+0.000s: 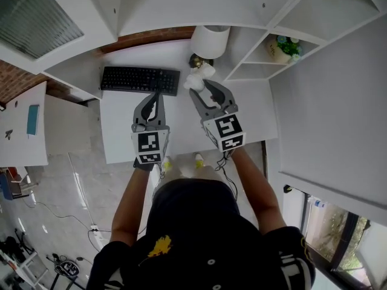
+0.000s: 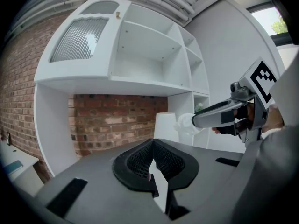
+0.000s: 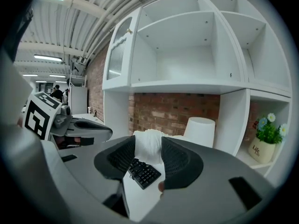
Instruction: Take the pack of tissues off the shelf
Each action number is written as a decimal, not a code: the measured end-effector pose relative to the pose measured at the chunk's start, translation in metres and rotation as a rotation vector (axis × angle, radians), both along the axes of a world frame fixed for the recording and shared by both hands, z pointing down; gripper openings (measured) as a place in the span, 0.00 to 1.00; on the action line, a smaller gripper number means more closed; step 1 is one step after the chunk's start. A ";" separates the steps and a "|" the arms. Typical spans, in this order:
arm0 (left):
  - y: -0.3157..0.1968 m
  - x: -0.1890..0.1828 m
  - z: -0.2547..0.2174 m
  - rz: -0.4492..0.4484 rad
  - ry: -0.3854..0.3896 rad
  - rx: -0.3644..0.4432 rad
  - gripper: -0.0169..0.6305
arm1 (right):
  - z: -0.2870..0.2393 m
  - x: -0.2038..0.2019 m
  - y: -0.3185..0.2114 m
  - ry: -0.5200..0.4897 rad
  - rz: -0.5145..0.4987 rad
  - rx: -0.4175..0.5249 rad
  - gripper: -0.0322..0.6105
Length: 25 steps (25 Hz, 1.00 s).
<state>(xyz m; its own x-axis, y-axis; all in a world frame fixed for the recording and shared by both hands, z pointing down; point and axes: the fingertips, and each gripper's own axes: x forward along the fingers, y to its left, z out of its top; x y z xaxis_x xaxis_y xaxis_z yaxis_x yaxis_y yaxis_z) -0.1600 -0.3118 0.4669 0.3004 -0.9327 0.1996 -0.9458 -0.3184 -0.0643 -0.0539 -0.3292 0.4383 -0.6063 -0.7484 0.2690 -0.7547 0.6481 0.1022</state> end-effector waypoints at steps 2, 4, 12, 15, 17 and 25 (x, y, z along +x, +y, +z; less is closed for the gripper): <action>-0.002 -0.002 0.014 0.003 -0.007 -0.023 0.05 | 0.017 -0.002 -0.001 0.005 0.002 -0.030 0.32; -0.004 -0.003 0.028 -0.001 -0.005 -0.046 0.05 | 0.036 -0.004 -0.003 0.011 0.001 -0.062 0.32; -0.008 -0.005 0.090 -0.028 0.039 -0.135 0.05 | 0.109 -0.006 -0.001 0.024 0.008 -0.166 0.32; -0.009 -0.007 0.118 -0.031 0.044 -0.159 0.05 | 0.136 -0.014 -0.001 0.020 0.007 -0.199 0.32; -0.007 -0.009 0.135 -0.033 0.066 -0.174 0.05 | 0.154 -0.019 0.001 0.028 0.007 -0.214 0.32; 0.013 -0.012 0.203 -0.065 0.078 -0.269 0.05 | 0.218 -0.023 0.008 0.046 0.044 -0.307 0.32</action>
<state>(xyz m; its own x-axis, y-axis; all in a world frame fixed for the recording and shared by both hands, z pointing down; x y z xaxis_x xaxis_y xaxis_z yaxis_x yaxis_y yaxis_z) -0.1720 -0.2985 0.6699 0.2658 -0.8670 0.4215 -0.9636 -0.2526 0.0881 -0.0768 -0.3217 0.6561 -0.5574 -0.6527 0.5130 -0.7816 0.6210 -0.0591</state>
